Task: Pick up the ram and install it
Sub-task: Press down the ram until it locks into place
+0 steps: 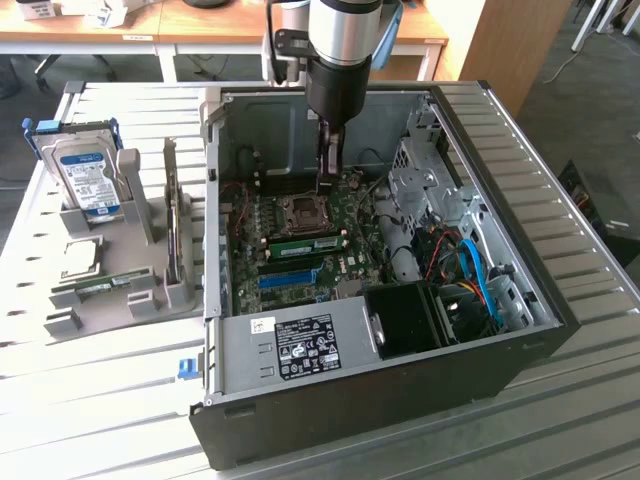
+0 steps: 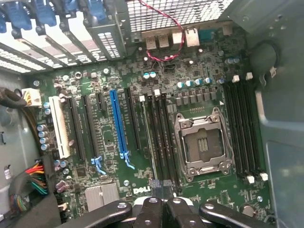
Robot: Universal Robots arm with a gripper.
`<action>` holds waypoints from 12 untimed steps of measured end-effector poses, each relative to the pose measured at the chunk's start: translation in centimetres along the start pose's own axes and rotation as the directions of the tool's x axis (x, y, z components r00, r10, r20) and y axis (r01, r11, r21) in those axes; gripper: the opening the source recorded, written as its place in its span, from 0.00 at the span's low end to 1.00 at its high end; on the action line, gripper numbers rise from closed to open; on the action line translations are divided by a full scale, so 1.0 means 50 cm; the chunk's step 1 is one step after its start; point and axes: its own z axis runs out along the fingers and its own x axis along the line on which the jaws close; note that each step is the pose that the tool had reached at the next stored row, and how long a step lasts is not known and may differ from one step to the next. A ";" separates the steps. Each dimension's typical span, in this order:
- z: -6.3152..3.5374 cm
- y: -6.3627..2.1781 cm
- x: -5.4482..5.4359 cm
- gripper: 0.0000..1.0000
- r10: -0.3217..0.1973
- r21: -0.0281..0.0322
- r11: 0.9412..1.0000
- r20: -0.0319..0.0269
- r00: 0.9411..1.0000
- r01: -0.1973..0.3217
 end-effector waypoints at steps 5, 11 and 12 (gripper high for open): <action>0.000 0.000 0.000 0.11 0.039 0.002 0.999 -0.001 0.999 -0.039; 0.000 0.000 0.000 0.11 0.079 0.004 0.997 -0.001 0.997 -0.078; 0.000 0.000 0.000 0.11 0.085 0.004 0.996 -0.001 0.996 -0.085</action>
